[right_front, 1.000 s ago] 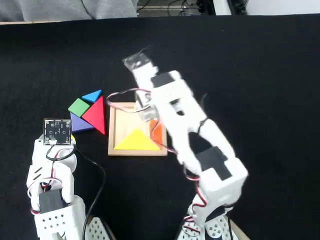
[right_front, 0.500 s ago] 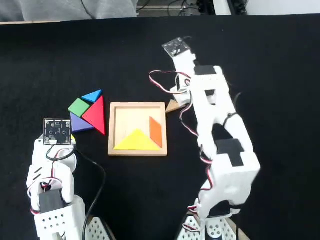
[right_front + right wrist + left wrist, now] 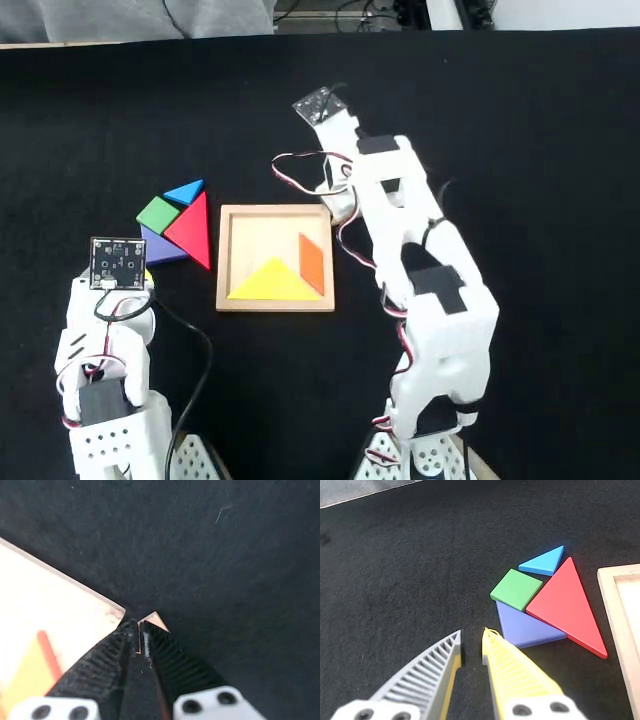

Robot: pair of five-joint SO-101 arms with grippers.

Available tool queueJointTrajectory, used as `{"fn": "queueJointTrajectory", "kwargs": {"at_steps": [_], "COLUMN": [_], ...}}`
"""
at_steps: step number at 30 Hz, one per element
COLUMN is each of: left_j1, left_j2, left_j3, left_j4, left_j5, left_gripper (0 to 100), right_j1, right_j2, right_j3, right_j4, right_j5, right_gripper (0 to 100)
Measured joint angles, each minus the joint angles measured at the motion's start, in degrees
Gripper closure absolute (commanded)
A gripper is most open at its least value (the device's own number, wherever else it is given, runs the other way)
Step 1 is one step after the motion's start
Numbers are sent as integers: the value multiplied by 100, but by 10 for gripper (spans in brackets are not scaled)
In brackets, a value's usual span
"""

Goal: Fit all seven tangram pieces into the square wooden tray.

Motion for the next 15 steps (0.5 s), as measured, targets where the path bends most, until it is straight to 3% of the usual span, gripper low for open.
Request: {"fn": "queueJointTrajectory", "kwargs": {"at_steps": [5, 15], "left_j1": [18, 18], "left_j2": [0, 0], "left_j3": [0, 0], "left_j4": [0, 0], "left_j5": [0, 0], "left_gripper": [920, 920], "right_j1": [0, 264], "right_j2": [97, -246], "right_j3": [-18, -9], "right_j4": [26, 1442], "right_j5": [0, 273], "right_gripper": [987, 987]}}
